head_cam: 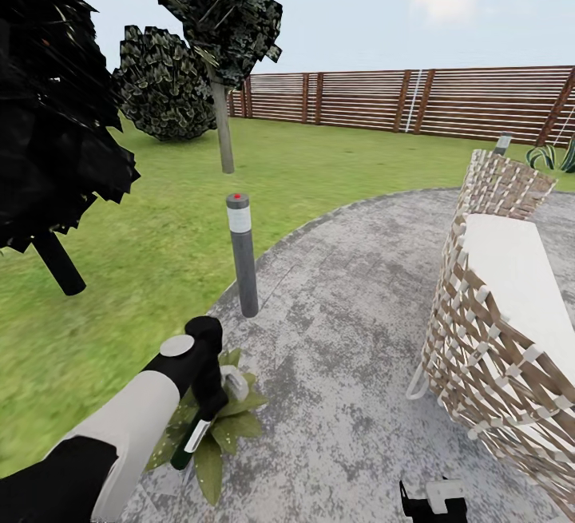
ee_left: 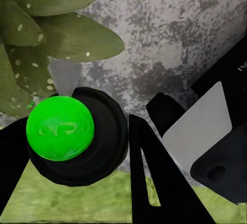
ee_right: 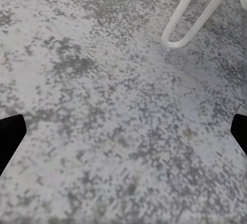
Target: Pick up the pesticide atomizer in the garden and spray insectifuge to fully cover both potted plants in the garden.
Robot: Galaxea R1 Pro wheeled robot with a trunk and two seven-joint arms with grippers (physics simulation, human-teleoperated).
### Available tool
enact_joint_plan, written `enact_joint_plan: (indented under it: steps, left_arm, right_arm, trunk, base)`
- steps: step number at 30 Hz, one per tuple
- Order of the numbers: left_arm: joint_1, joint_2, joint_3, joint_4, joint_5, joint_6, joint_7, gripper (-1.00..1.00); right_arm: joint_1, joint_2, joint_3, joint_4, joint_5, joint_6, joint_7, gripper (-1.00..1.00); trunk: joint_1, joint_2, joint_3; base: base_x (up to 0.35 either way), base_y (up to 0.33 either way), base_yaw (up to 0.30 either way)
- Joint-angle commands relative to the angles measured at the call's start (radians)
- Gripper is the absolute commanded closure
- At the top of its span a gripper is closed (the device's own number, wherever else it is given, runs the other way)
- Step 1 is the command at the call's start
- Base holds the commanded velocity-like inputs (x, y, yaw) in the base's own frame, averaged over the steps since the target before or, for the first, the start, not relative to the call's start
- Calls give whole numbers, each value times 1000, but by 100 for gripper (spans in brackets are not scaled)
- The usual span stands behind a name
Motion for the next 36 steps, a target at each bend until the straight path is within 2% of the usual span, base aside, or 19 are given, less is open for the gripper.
enact_joint_plan:
  steps: [1,8,15,20,27,36]
  left_arm:
    - [11,1,-4,4,-9,11,-10,100]
    - [35,12,-6,49,-9,11,-10,100]
    - [34,8,2,39,0,23,-10,100]
    - [33,5,3,37,1,79,-10,100]
    - [32,5,4,-51,0,120,-10,100]
    - [38,3,5,-39,-3,123,-10,100]
  right_arm:
    - [-1,0,-4,2,11,-3,-7,-100]
    - [-1,0,-3,2,11,-3,-7,-100]
    - [-1,0,-4,2,11,-3,-7,-100]
    - [-1,0,-3,2,11,-3,-7,-100]
    - [-1,0,-3,2,11,-3,-7,-100]
    - [-1,0,-2,2,11,-3,-7,-100]
  trunk:
    - [0,0,-1]
    - [0,0,-1]
    - [0,0,-1]
    - [0,0,-1]
    - [0,0,-1]
    - [0,0,-1]
  base:
    - [0,0,0]
    - [0,0,0]
    - [0,0,0]
    - [0,0,0]
    - [0,0,0]
    - [0,0,0]
